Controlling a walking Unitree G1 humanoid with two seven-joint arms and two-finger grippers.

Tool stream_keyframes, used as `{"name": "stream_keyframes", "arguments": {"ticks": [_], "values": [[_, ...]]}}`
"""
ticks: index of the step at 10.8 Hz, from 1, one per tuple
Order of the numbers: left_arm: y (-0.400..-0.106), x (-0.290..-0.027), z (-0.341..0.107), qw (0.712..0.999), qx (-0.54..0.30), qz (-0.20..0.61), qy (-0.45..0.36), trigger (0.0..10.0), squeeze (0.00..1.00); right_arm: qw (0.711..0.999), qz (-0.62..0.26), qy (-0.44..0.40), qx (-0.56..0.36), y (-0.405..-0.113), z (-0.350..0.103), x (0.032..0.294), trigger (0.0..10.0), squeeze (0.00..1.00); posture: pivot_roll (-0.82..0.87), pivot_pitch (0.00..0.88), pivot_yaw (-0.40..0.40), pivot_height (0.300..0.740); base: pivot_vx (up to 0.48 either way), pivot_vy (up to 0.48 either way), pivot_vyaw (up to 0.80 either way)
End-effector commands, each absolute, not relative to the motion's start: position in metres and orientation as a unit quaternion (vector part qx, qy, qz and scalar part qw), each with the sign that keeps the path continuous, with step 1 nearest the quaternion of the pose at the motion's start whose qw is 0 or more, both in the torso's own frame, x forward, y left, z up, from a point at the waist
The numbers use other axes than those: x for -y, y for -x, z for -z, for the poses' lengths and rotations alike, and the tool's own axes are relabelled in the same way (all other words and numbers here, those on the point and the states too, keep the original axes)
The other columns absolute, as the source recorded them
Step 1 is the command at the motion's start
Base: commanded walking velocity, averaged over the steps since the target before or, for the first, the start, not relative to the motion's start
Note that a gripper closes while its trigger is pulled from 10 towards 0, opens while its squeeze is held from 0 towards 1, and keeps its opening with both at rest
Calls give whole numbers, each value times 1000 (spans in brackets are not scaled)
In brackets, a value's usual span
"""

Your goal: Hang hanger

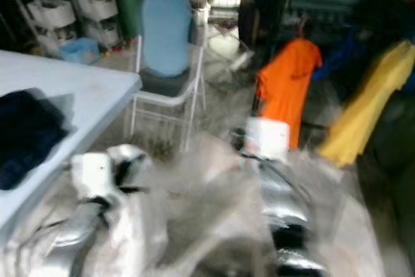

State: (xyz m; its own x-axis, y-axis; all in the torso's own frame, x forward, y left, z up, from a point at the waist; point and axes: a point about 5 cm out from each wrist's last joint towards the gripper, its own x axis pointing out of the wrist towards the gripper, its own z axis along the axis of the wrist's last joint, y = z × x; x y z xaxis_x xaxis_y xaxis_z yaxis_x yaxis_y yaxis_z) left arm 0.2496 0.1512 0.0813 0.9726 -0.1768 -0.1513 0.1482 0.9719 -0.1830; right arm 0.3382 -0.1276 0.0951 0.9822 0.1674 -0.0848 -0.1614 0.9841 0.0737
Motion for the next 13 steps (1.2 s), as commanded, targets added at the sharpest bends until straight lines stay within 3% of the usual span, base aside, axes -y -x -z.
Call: {"name": "stream_keyframes", "arguments": {"ticks": [1,5,7,13], "values": [[-254,-139,-95,989,-51,106,87,10000,0,997,-59,-23,-50,-338,-93,146,10000,0,26,0,19,740,315,0,-750],[-255,-138,-97,989,-50,109,85,10000,0,997,-58,-22,-44,-341,-97,147,10000,0,28,0,23,740,313,0,-719],[-256,-138,-97,989,-49,108,86,10000,0,997,-61,-23,-42,-342,-98,145,10000,0,27,0,27,740,403,0,0],[-256,-139,-97,989,-53,108,85,10000,0,997,-63,-19,-40,-342,-98,144,10000,0,26,0,33,740,362,315,0]]}}
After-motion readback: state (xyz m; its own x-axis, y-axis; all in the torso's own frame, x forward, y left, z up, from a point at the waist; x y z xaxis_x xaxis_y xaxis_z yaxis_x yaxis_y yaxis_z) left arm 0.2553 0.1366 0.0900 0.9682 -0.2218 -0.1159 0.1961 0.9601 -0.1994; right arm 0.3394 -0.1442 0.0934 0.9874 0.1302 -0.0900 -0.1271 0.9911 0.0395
